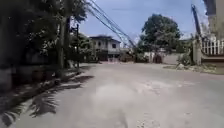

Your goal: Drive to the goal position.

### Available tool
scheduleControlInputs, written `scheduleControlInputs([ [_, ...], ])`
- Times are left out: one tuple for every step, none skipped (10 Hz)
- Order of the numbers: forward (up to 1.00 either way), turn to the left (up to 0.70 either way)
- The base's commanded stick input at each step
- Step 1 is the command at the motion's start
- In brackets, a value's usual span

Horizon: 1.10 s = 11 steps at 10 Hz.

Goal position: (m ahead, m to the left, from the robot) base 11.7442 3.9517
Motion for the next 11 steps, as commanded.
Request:
scheduleControlInputs([
  [1.00, 0.00],
  [1.00, 0.00],
  [1.00, 0.00],
  [1.00, 0.00],
  [1.00, 0.00],
  [1.00, 0.00],
  [1.00, 0.00],
  [1.00, 0.00],
  [1.00, 0.00],
  [1.00, 0.00],
  [1.00, 0.00],
])
